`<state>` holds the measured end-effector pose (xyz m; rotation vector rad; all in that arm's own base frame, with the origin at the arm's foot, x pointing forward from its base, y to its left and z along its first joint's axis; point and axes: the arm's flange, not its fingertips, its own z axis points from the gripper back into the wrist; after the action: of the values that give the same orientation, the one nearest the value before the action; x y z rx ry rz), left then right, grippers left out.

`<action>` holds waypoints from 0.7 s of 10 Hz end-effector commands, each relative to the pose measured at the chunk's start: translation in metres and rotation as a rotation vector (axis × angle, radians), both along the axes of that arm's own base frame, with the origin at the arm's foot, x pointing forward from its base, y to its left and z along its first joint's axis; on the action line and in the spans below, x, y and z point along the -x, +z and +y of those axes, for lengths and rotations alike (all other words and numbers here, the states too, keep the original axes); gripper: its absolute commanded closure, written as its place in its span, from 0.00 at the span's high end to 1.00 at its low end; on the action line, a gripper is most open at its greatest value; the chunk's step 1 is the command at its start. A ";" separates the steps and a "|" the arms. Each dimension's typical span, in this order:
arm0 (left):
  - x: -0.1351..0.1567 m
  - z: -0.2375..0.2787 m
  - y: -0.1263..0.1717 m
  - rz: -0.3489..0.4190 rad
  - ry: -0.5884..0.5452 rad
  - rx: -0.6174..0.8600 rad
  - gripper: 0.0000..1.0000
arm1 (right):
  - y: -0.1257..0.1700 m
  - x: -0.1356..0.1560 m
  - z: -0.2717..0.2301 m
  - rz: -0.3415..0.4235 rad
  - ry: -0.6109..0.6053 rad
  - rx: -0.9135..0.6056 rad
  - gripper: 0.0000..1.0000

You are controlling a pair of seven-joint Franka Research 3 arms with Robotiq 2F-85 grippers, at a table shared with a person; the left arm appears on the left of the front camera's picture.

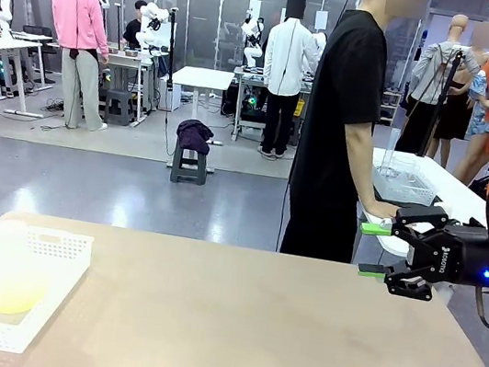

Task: Prepare the solutions needed for the experiment.
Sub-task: When the human places the Big flask in the center of the table, pick up the Big flask and place it in the left Organizing basket.

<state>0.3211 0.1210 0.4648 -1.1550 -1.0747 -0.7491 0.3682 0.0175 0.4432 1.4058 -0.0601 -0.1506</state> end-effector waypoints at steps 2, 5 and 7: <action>0.000 0.000 0.000 0.000 0.000 0.000 1.00 | 0.002 -0.001 0.001 -0.002 -0.003 -0.012 0.70; -0.005 -0.059 0.029 0.341 -0.176 0.230 1.00 | 0.002 -0.001 0.001 -0.002 -0.003 -0.012 0.70; -0.013 -0.087 0.038 0.524 -0.319 0.224 1.00 | 0.002 -0.001 0.001 -0.002 -0.003 -0.012 0.70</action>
<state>0.3287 0.0385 0.4865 -1.6170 -0.6677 -0.5676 0.3682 0.0176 0.4432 1.4057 -0.0599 -0.1504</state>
